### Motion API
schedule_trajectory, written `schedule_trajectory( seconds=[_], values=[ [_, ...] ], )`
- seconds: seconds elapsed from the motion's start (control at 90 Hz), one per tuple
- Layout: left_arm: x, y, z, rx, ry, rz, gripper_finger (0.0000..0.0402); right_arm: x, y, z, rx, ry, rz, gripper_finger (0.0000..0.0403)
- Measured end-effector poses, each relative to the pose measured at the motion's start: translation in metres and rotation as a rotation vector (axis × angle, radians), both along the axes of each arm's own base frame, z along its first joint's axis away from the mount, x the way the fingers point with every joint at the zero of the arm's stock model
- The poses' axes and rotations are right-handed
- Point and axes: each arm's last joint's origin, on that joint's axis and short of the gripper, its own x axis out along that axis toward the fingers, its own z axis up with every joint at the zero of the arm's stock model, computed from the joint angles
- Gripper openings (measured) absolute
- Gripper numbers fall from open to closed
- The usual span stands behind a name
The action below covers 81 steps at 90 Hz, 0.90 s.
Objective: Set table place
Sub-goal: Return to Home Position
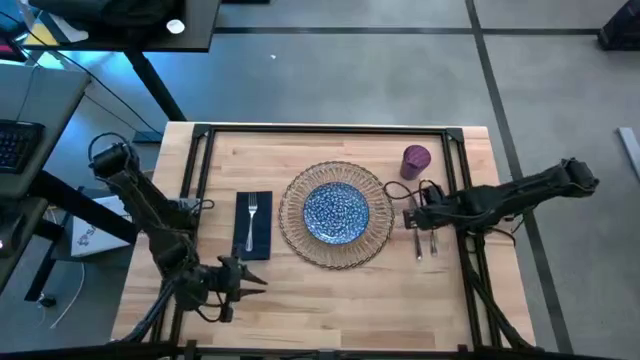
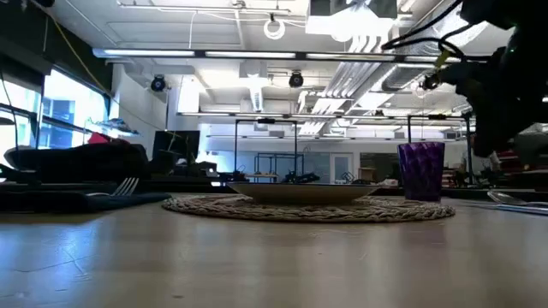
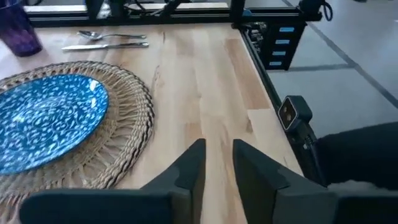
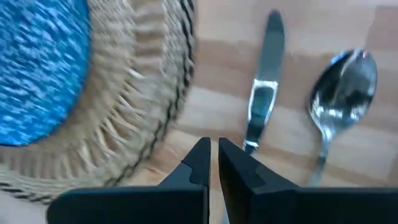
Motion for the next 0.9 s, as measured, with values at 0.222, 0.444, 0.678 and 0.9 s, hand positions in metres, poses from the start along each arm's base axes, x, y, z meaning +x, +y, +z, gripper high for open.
schedule_trajectory(
  seconds=[0.222, 0.444, 0.678, 0.9],
  values=[
    [0.024, 0.023, -0.014, -0.061, -0.075, -0.142, 0.0002, -0.007, -0.011, 0.009, -0.049, -0.049, 0.007, 0.0],
    [0.028, 0.065, -0.024, -0.106, -0.086, -0.132, 0.0001, -0.013, -0.021, 0.016, -0.089, -0.086, 0.014, 0.0],
    [0.008, 0.109, -0.027, -0.122, -0.153, -0.052, 0.0, -0.021, -0.032, 0.023, -0.146, -0.109, 0.04, 0.0],
    [-0.01, 0.147, -0.036, -0.16, -0.187, 0.012, 0.0, -0.034, -0.049, 0.03, -0.222, -0.121, 0.013, 0.0]
  ],
)
